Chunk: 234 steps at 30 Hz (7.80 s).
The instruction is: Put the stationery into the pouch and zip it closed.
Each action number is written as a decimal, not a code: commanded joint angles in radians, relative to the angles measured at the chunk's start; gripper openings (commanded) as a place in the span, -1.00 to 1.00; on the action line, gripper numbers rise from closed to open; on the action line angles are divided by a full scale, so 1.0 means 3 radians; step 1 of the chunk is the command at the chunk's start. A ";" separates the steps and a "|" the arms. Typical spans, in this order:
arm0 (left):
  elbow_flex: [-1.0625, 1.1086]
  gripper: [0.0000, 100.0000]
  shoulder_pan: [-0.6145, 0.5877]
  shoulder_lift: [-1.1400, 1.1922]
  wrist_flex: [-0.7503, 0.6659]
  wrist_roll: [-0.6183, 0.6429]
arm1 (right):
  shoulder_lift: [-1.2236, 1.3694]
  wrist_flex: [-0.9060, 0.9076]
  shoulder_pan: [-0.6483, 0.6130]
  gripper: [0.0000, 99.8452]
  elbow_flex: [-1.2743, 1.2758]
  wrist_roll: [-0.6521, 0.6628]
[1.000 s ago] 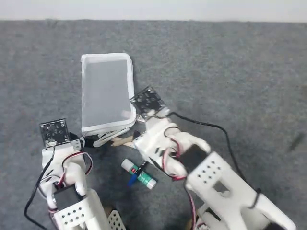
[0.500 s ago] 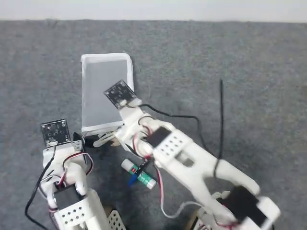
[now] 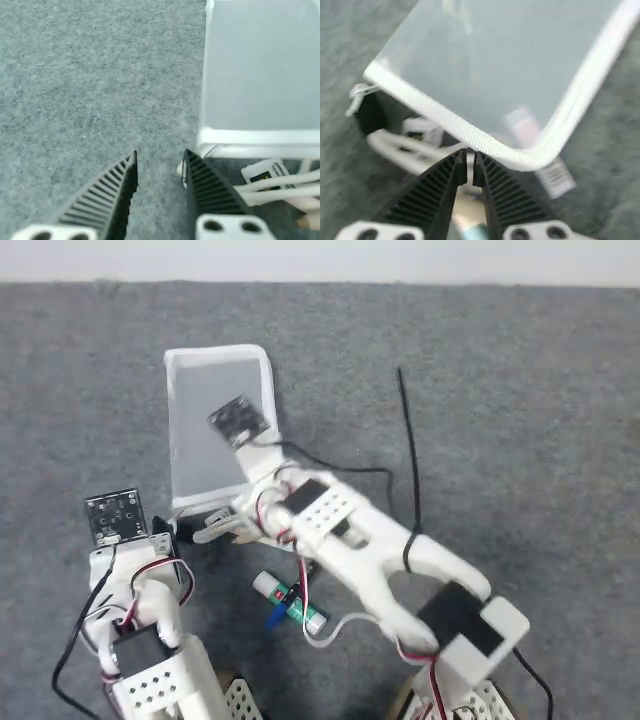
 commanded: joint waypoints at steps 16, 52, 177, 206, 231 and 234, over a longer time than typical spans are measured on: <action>-0.0049 -0.72 -0.0015 -0.0077 -0.0077 0.0000 | -0.0038 0.0974 0.0110 -0.57 -0.0675 -0.0051; -0.0049 -0.72 -0.0020 -0.0077 -0.0072 0.0000 | -0.0376 0.1097 -0.0371 -0.57 -0.0292 -0.0031; -0.0049 -0.72 -0.0031 -0.0077 -0.0072 0.0000 | 0.1025 0.1675 0.0054 -0.98 -0.1248 0.0593; -0.0064 -0.53 -0.0026 -0.0077 -0.0082 0.0000 | -0.0647 0.1481 0.0217 -0.99 -0.0179 0.0568; -0.0724 -0.26 0.1151 -0.0077 0.0317 0.0542 | -0.2417 0.0933 0.0212 -0.99 0.1095 0.0568; -0.0724 -0.26 0.1156 -0.0077 0.0256 0.0547 | -0.2498 0.0928 0.0202 -0.99 0.1146 0.0568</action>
